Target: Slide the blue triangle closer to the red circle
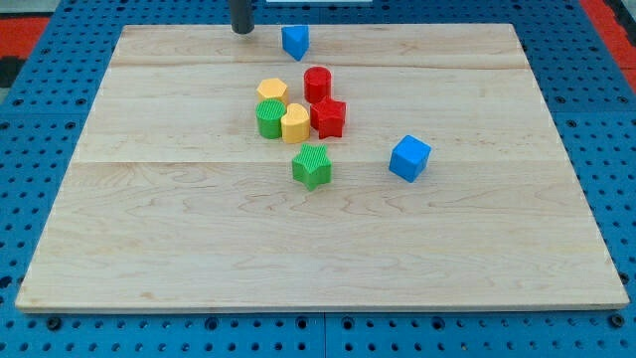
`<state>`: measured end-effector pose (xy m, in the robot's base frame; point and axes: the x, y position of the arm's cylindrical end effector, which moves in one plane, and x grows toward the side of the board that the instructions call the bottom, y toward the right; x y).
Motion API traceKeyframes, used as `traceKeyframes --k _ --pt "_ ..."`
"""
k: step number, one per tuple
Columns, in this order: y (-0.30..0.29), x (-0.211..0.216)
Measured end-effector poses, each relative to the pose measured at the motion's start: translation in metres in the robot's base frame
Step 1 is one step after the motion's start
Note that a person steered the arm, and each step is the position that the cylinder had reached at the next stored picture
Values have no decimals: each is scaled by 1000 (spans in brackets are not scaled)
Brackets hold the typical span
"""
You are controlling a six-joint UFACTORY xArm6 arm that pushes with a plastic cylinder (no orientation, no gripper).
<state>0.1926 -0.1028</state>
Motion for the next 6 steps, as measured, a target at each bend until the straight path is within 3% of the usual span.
traceKeyframes --k 2,6 --pt "70 1" --pt "76 126"
